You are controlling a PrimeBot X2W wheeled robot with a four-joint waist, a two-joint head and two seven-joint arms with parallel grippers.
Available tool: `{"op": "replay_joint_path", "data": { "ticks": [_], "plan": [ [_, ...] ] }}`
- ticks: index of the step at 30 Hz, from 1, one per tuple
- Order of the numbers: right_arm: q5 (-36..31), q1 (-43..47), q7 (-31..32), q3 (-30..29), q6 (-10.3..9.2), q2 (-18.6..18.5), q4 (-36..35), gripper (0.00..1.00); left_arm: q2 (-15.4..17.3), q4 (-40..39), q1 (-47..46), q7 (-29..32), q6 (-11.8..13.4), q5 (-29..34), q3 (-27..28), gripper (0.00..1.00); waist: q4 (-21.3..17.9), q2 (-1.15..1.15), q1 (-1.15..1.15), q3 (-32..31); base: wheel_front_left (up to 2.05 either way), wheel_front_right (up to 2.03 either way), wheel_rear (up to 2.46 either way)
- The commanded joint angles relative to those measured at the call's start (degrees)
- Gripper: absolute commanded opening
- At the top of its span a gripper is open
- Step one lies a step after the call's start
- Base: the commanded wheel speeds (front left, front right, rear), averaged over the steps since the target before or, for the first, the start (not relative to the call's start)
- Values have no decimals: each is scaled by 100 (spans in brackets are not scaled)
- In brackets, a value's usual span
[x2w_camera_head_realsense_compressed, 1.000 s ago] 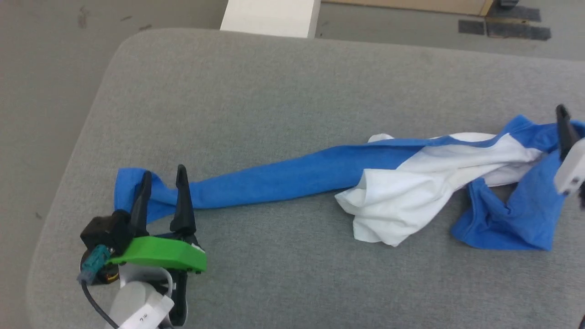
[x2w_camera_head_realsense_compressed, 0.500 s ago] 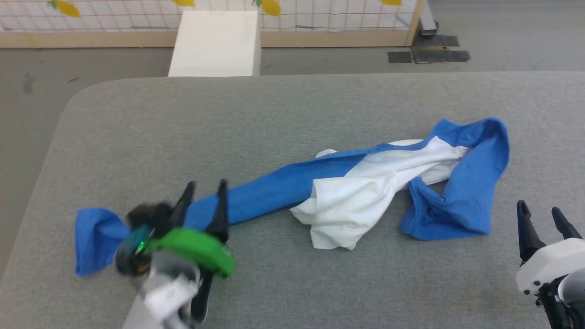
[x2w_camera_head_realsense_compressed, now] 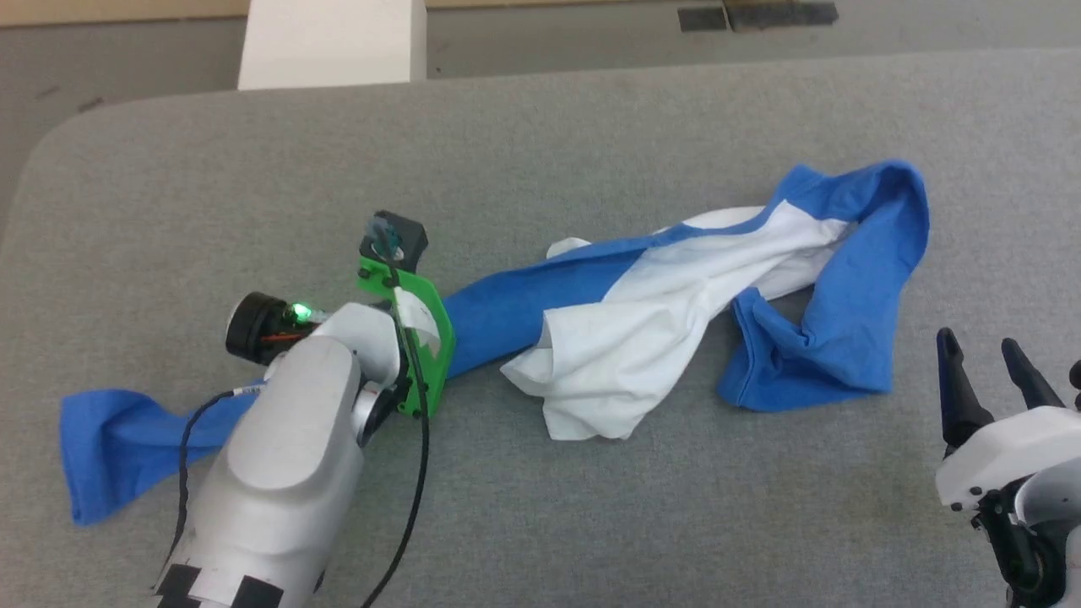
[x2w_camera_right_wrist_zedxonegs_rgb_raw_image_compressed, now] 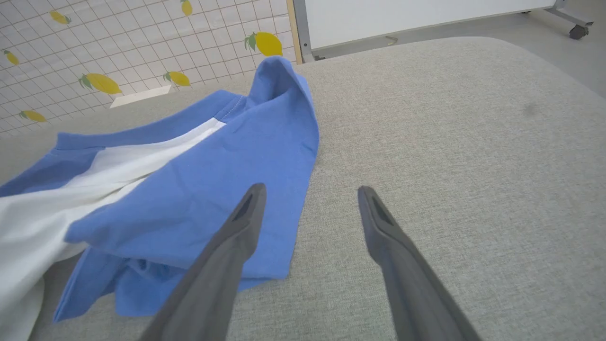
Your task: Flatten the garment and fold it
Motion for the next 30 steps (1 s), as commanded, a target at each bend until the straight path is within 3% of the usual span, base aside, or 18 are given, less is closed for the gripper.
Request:
{"op": "replay_joint_path", "data": {
  "ticks": [1,6,7,8,12,14,20,25,30],
  "plan": [
    [27,-81,-56,17,-9,15,24,100,27,161,-67,68,-45,46,-79,100,-174,0,0,263,0,0,0],
    [32,-111,-152,-37,-9,19,125,100,-43,665,8,477,-121,-100,-350,100,-212,0,0,390,0,0,0],
    [28,-118,-167,-53,-9,20,135,100,-62,690,18,488,-130,-159,-367,36,-206,0,0,406,0,0,0],
    [26,-134,-190,-72,-9,20,148,100,-82,712,25,481,-138,-240,-368,0,-200,0,0,417,0,0,0],
    [-3,-175,-231,-81,-9,20,195,100,-127,652,-72,330,-153,-609,-205,0,-156,0,0,409,0,0,0],
    [-22,-207,-247,-51,-9,21,226,100,-187,538,-211,154,-105,-972,163,0,-136,0,0,404,0,0,0],
    [-45,-354,-270,88,-9,21,241,100,106,166,-886,-697,508,-1408,1207,0,-201,0,0,550,0,0,0],
    [-92,-453,-258,226,-9,21,206,100,500,172,-1289,-1542,1004,-1333,1737,0,-374,0,0,811,0,0,0],
    [-70,-422,-281,273,-9,21,188,100,685,496,-1210,-1819,1217,-1374,1982,0,-470,0,0,932,0,0,0]
  ]
}}
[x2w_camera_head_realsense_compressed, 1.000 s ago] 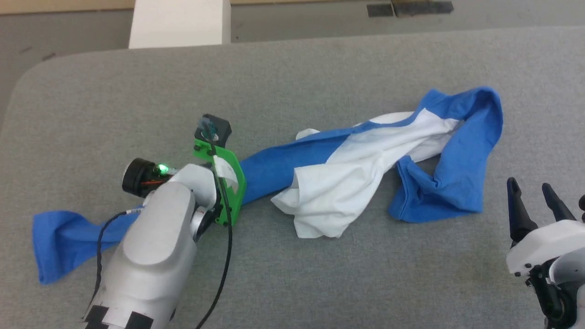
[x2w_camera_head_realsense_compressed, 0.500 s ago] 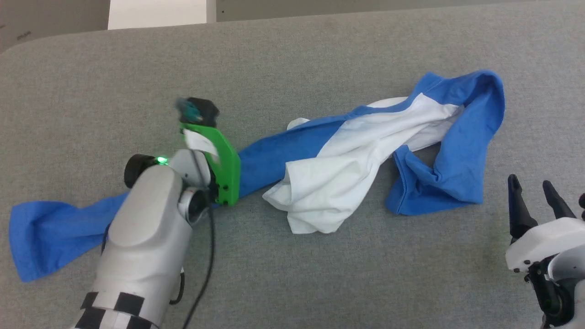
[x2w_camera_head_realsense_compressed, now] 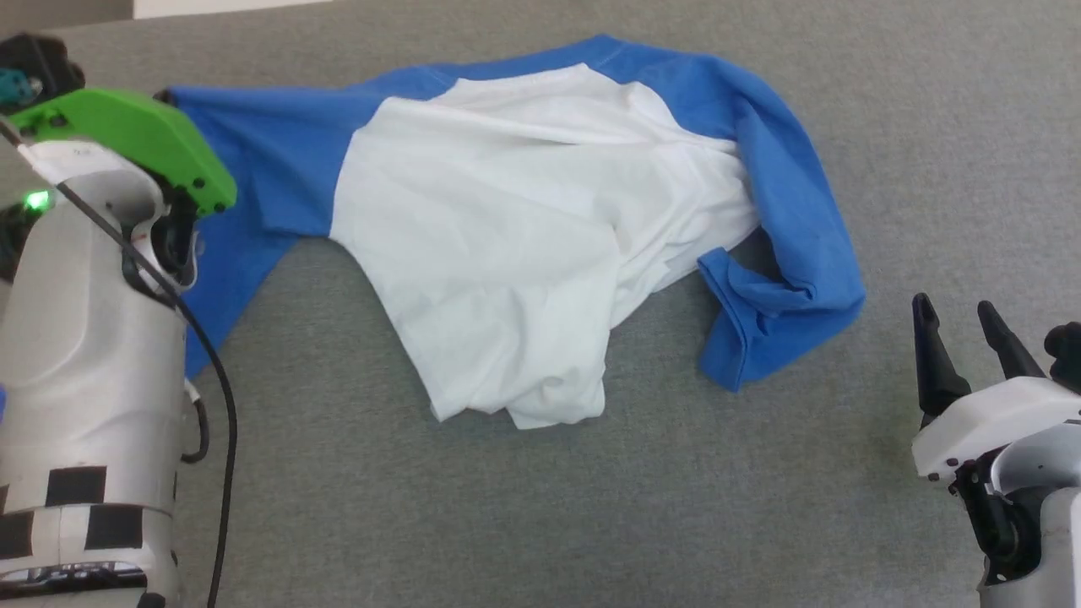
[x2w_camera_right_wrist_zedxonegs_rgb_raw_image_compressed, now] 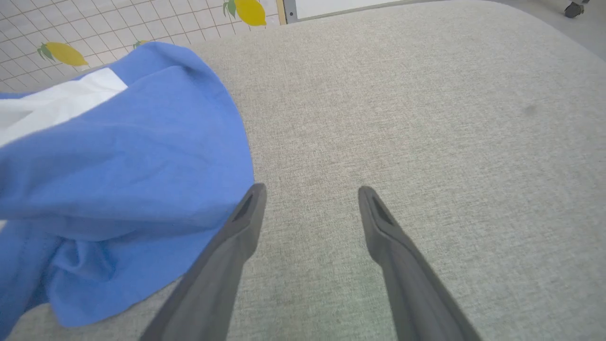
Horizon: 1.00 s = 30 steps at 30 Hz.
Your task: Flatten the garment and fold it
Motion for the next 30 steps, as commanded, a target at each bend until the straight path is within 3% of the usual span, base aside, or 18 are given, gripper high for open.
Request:
{"op": "replay_joint_path", "data": {
  "ticks": [1,2,3,6,14,18,25,30],
  "plan": [
    [-1,-29,-34,0,-9,5,-30,100,16,80,82,-63,53,-49,71,0,-69,0,0,83,0,0,0],
    [-5,-13,-39,-12,-9,5,-33,100,-4,119,112,-81,27,-101,98,15,-55,0,0,82,0,0,0],
    [-13,4,-41,-34,-9,5,-32,100,-43,131,134,-149,-25,-177,139,100,-22,0,0,71,0,0,0],
    [-54,15,-25,-39,-9,5,-39,100,-91,72,199,-406,-178,-354,264,100,74,0,0,-60,0,0,0],
    [-127,84,79,-65,-9,5,-147,100,-81,-1175,1254,-2163,-660,-104,206,100,419,0,0,-649,0,0,0],
    [-116,129,237,-43,-9,5,-214,100,-322,-1652,2188,-2616,-642,31,45,100,583,0,0,-801,0,0,0],
    [-149,-37,597,11,-9,-35,-316,100,-658,-2042,3044,-2764,-531,-31,-30,100,731,0,0,-832,0,0,0],
    [-110,-498,1127,715,-9,-326,-353,100,-739,-2280,3198,-2730,-474,-55,-84,100,750,0,0,-725,0,0,0]
  ]
}}
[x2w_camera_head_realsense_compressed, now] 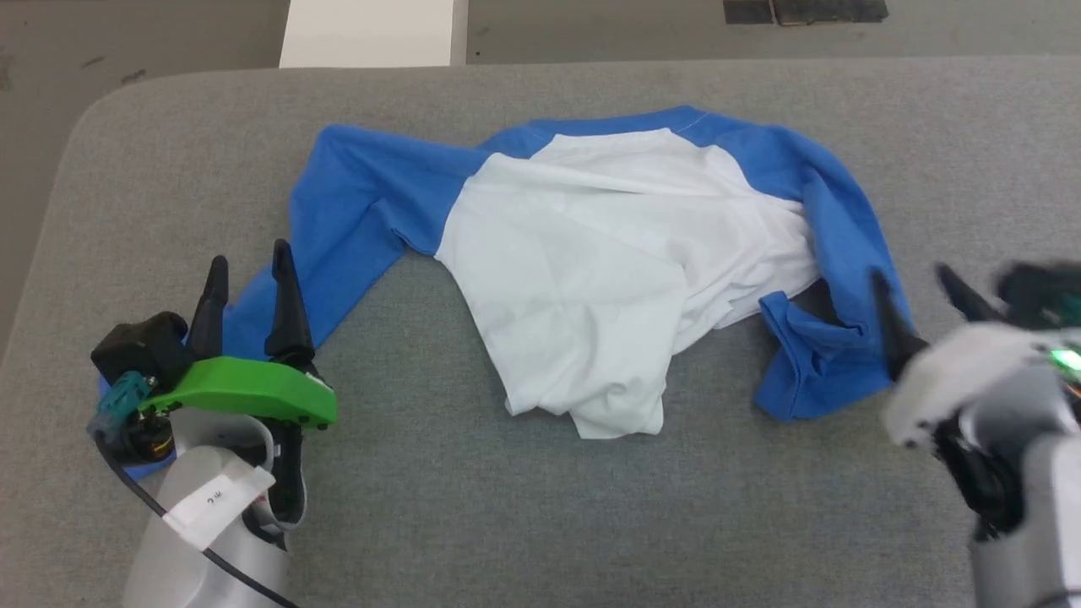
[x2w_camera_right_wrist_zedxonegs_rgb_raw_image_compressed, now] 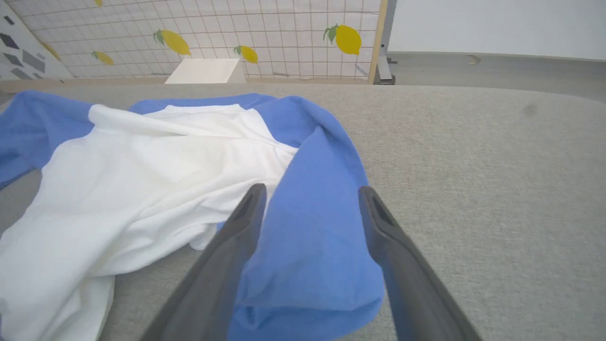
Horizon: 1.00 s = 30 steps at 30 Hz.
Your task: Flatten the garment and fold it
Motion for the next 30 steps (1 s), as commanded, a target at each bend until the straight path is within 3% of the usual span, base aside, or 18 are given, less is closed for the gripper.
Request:
{"op": "replay_joint_path", "data": {
  "ticks": [1,7,14,25,26,28,30],
  "plan": [
    [49,-221,184,340,-9,-101,-33,100,-34,-72,76,-4,32,-27,-5,100,5,0,0,63,0,0,0],
    [341,-941,1195,1866,-9,-441,249,100,-6,-179,50,73,37,-50,-43,100,14,0,0,213,0,0,0],
    [155,-1755,1998,2664,-9,-230,1311,100,-7,-267,-50,161,51,-38,-141,100,149,0,0,402,0,0,0],
    [78,-2097,1870,3264,-9,7,2670,100,-49,-198,-57,130,42,-71,-232,100,321,0,0,510,0,0,0],
    [126,-2099,1873,3291,-9,7,2746,42,-47,-185,-53,128,38,-78,-237,100,319,0,0,498,0,0,0],
    [236,-2109,1802,3382,-9,-31,2801,0,-38,-154,-42,147,11,-94,-261,100,310,0,0,455,0,0,0],
    [390,-2097,1699,3482,-9,-109,2756,0,-41,-133,-34,157,0,-101,-286,100,294,0,0,394,0,0,0]
  ]
}}
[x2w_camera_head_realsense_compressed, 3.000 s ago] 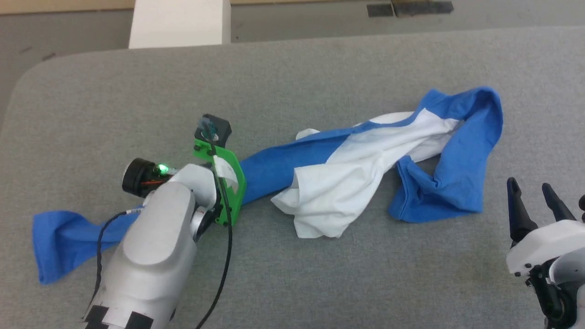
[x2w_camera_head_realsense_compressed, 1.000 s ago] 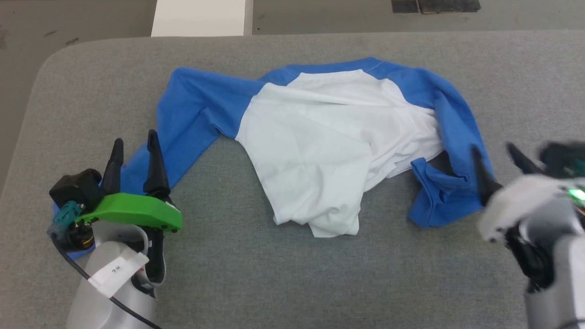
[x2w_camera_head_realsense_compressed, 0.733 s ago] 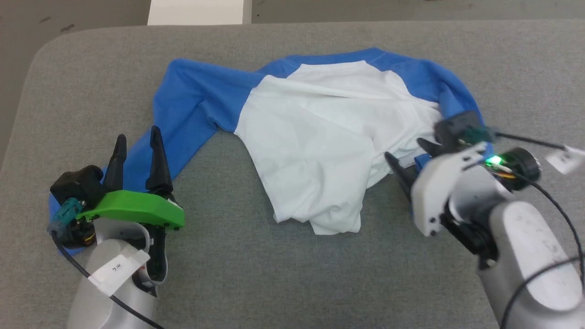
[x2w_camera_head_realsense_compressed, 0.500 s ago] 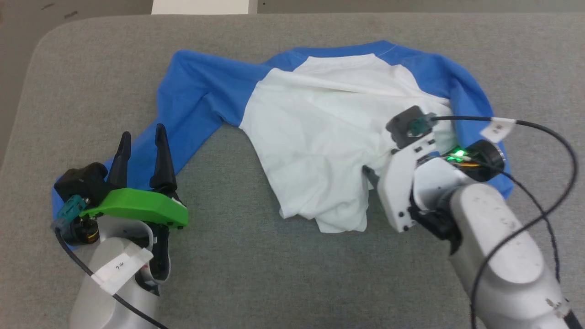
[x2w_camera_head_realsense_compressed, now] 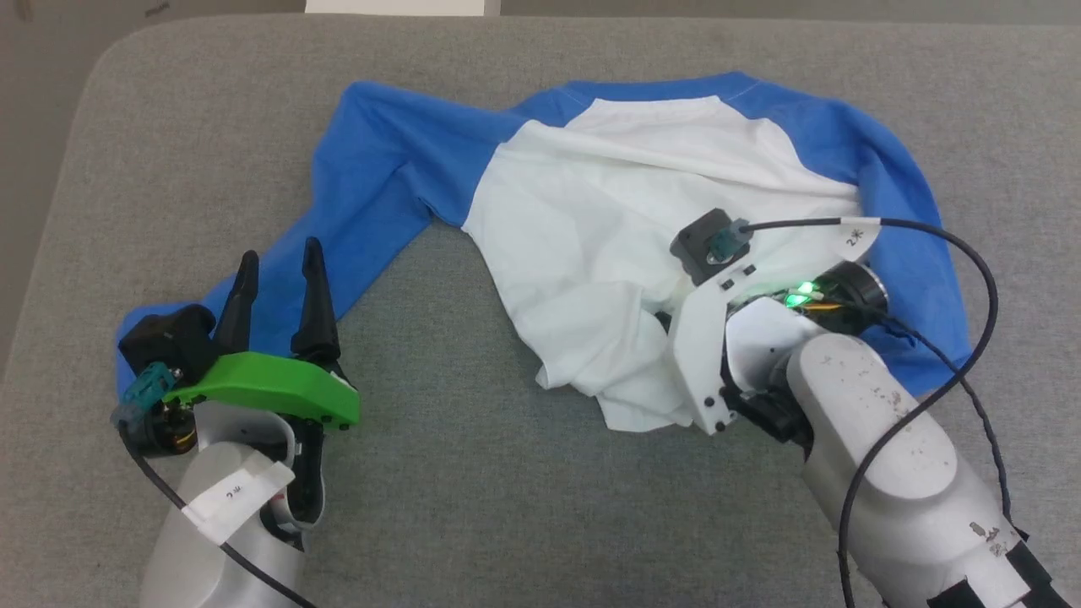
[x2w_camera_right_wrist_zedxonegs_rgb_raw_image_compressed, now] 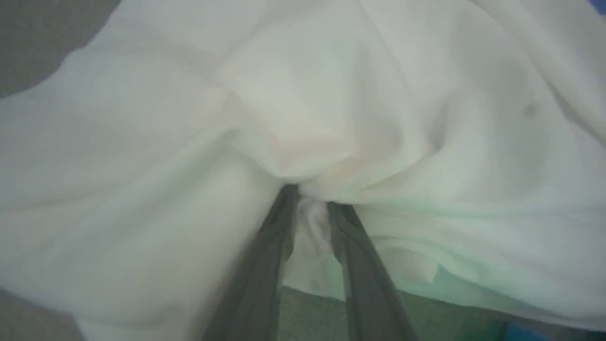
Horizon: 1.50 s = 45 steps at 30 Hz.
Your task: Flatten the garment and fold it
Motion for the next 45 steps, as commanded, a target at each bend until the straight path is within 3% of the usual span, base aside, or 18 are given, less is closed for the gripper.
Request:
{"op": "replay_joint_path", "data": {
  "ticks": [1,6,15,20,21,22,23,28,34,39,42,45],
  "plan": [
    [145,199,-25,141,-6,-60,87,0,-14,22,-20,21,-22,-14,-26,100,-18,0,0,-85,0,0,0],
    [827,561,208,540,-6,-557,-631,0,11,58,51,40,-25,-23,-61,100,-90,0,0,-343,0,0,0],
    [2268,1869,1898,1177,-6,-2021,-2662,0,21,52,277,160,43,-63,-114,100,-234,0,0,-721,0,0,0],
    [2625,2441,2486,1020,-6,-2288,-3187,0,17,18,333,226,74,-97,-137,100,-277,0,0,-760,0,0,0],
    [2618,2495,2400,897,-6,-2237,-3264,0,23,10,343,239,82,-100,-140,100,-293,0,0,-760,0,0,0],
    [2603,2525,2305,810,-6,-2184,-3318,35,27,10,352,258,84,-106,-146,100,-301,0,0,-763,0,0,0],
    [2584,2544,2217,740,-6,-2143,-3368,100,29,9,358,269,87,-112,-150,100,-307,0,0,-770,0,0,0],
    [2589,2620,1315,-170,-6,-1659,-3600,100,46,-6,370,291,100,-118,-179,100,-317,0,0,-816,0,0,0],
    [2137,2756,-49,-1826,-6,-888,-3579,100,53,-40,392,307,127,-125,-211,100,-347,0,0,-850,0,0,0],
    [1667,2844,-510,-2823,-6,-348,-3434,100,82,-35,359,486,81,-122,-337,100,-420,0,0,-796,0,0,0],
    [1492,2842,-555,-3152,-6,-204,-3452,100,157,8,93,920,-27,-33,-597,100,-439,0,0,-702,0,0,0],
    [1336,2818,-547,-3354,-6,-115,-3498,100,259,166,-397,1851,-112,56,-946,100,-478,0,0,-596,0,0,0]
  ]
}}
